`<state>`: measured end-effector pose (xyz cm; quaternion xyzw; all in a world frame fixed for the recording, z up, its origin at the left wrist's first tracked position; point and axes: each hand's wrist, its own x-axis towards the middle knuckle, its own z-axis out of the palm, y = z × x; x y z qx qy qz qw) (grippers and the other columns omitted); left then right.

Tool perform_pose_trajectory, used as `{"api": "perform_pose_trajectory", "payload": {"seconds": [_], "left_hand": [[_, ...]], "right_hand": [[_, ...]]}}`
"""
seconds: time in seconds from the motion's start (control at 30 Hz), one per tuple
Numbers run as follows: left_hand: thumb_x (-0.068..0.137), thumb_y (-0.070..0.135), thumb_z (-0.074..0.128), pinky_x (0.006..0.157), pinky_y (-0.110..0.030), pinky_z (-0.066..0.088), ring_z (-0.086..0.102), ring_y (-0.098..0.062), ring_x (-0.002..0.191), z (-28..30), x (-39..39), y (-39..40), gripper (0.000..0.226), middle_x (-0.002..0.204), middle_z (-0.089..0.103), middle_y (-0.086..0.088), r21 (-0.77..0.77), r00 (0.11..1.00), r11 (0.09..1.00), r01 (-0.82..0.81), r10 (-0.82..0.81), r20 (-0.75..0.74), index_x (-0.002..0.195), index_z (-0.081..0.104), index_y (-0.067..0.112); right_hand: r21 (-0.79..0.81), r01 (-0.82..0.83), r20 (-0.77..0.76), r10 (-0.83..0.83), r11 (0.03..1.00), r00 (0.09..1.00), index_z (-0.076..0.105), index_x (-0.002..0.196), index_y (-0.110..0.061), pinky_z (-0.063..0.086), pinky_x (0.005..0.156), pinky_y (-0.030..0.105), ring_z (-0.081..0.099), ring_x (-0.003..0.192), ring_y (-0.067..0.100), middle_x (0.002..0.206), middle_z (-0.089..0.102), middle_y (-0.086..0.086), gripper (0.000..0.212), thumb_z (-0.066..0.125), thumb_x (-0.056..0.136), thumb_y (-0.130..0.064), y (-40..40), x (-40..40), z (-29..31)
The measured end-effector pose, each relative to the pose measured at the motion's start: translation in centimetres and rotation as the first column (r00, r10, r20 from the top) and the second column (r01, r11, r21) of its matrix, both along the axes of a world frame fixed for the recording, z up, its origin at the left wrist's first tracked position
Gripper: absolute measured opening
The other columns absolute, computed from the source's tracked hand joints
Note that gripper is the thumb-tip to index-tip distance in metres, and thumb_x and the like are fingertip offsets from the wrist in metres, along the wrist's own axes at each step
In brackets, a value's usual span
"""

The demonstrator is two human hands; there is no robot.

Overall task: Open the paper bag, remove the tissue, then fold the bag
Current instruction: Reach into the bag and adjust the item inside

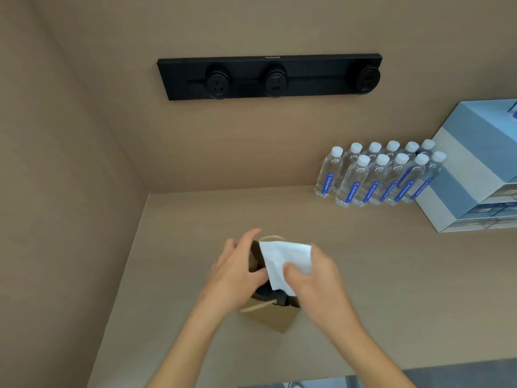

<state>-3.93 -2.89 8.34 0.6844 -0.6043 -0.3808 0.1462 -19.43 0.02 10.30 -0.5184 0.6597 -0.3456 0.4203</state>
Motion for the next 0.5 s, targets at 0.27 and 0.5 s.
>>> {"api": "perform_pose_trajectory", "payload": {"seconds": [0.27, 0.5], "left_hand": [[0.084, 0.001, 0.043, 0.081, -0.033, 0.045, 0.056, -0.032, 0.107, -1.7, 1.1, 1.3, 0.08, 0.126, 0.061, -0.007, 0.031, 0.998, 0.999, -0.021, 0.019, 0.062, 0.147, 0.024, 0.047], [0.086, 0.011, 0.059, 0.075, -0.023, 0.042, 0.061, 0.0, 0.093, -3.1, 1.4, 3.8, 0.092, 0.125, 0.059, 0.009, 0.228, 0.979, 0.967, -0.116, 0.15, -0.139, 0.155, 0.009, 0.048]], "right_hand": [[0.241, -0.469, -0.583, 0.513, 0.85, 0.629, 0.038, 0.095, -0.015, 0.032, 0.045, 0.03, 0.04, 0.065, 0.021, 0.075, 0.039, 0.003, 0.02, 0.042, 0.086, 0.003, 0.0, 0.2, 0.3], [0.647, -0.479, -0.341, 0.787, 0.593, 0.514, 0.057, 0.101, -0.009, 0.039, 0.058, 0.032, 0.055, 0.074, 0.027, 0.102, 0.058, 0.019, 0.016, 0.044, 0.093, -0.003, -4.0, 2.1, -1.6]]}}
